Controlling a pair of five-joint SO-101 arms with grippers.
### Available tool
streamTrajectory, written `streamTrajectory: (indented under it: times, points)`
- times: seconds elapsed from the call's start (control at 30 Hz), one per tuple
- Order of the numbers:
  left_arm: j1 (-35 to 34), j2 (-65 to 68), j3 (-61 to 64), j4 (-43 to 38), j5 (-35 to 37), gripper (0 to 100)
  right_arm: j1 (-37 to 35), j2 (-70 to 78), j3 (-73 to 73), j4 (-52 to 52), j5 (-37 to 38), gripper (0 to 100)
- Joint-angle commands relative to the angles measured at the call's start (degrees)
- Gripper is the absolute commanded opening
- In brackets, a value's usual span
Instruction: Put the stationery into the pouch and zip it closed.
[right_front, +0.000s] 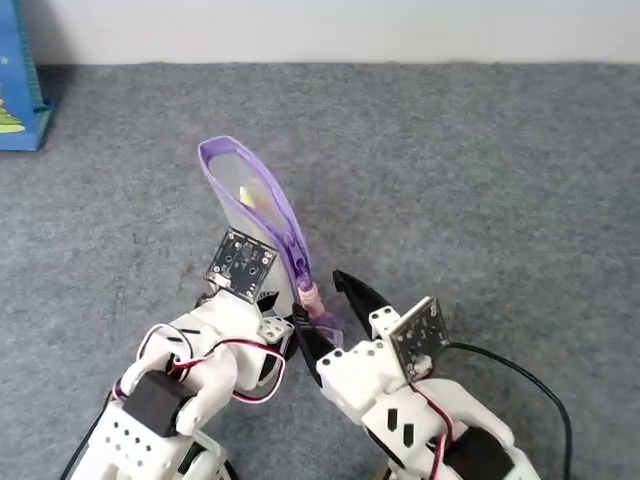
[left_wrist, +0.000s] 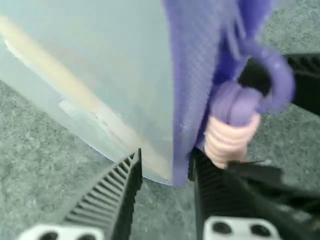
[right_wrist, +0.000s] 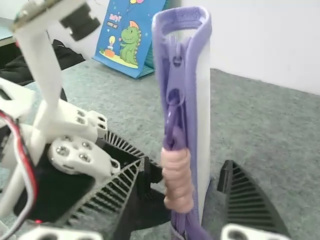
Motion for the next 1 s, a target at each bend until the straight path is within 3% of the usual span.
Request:
streamTrajectory:
  times: [0.0, 0.23, 0.6, 0.77, 0.97]
  points:
    - [0.0, 0.53, 0.4, -1.58, -0.18, 14, 1.8, 0.13, -0.09, -2.15, 0.7, 11.5]
    - [-0.09, 0.53, 0.66, -1.67, -0.18, 14, 2.15, 0.04, -0.09, -2.33, 3.6, 1.0]
    - [-0.35, 0.53, 0.4, -1.23, -0.18, 14, 12.09, -0.04, -7.56, 8.57, 4.04, 0.8]
    - [-0.44, 0.44, 0.4, -1.23, -0.18, 14, 14.9, -0.04, -10.2, 14.29, 8.26, 0.8]
    - [-8.0, 0.44, -4.09, 1.58, -0.53, 14, 19.47, -0.04, -13.54, 19.12, 11.34, 0.8]
